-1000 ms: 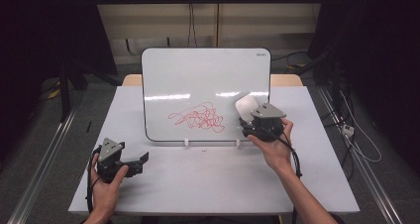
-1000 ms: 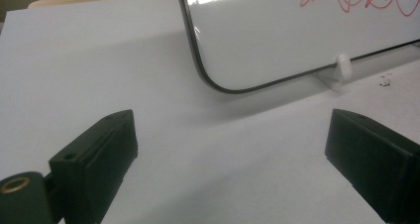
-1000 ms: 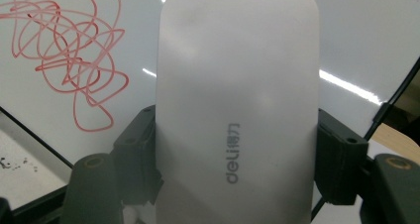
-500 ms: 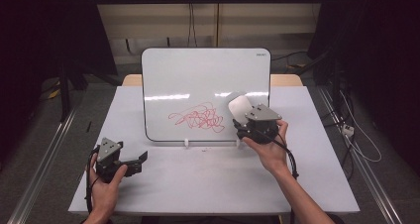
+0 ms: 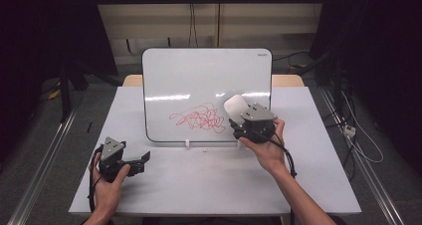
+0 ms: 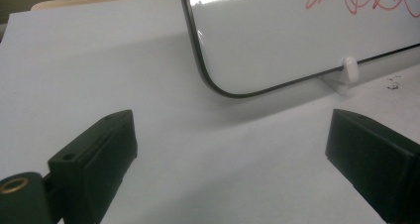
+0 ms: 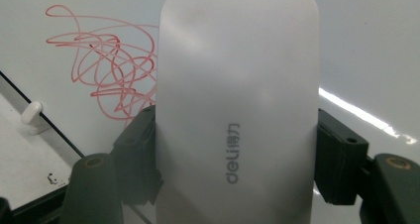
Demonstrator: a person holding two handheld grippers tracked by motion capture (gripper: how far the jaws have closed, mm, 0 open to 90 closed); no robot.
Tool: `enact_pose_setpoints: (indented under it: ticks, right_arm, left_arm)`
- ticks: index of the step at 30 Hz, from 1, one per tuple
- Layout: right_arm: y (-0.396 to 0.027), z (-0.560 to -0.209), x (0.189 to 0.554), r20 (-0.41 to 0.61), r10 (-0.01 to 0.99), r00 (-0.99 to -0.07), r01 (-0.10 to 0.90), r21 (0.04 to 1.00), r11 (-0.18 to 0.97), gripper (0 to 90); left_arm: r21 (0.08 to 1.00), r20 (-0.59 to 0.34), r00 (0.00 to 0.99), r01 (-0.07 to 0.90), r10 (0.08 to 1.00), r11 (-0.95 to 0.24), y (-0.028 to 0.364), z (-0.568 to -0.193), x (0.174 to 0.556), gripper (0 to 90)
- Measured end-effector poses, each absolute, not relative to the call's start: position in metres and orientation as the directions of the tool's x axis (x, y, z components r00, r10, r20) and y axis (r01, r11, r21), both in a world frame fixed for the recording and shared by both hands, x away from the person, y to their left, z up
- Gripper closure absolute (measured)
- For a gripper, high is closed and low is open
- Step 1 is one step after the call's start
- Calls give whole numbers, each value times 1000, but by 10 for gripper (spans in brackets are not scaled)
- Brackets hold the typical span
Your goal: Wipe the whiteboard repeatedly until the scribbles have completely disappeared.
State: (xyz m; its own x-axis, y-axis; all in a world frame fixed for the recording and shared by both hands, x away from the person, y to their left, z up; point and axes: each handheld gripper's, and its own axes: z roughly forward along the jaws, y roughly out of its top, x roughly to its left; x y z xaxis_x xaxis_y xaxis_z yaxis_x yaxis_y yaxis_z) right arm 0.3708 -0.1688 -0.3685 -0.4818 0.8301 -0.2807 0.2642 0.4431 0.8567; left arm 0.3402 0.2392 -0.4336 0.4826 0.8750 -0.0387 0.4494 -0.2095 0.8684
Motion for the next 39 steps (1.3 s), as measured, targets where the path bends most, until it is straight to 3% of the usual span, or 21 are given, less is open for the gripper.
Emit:
enact_pose_setpoints:
  ticks: [39]
  right_arm:
    - [-115, -374, 416, -431, 785, -444, 253, 780, 572, 317]
  left_arm:
    - [871, -38, 499, 441, 866, -216, 238, -431, 339, 56]
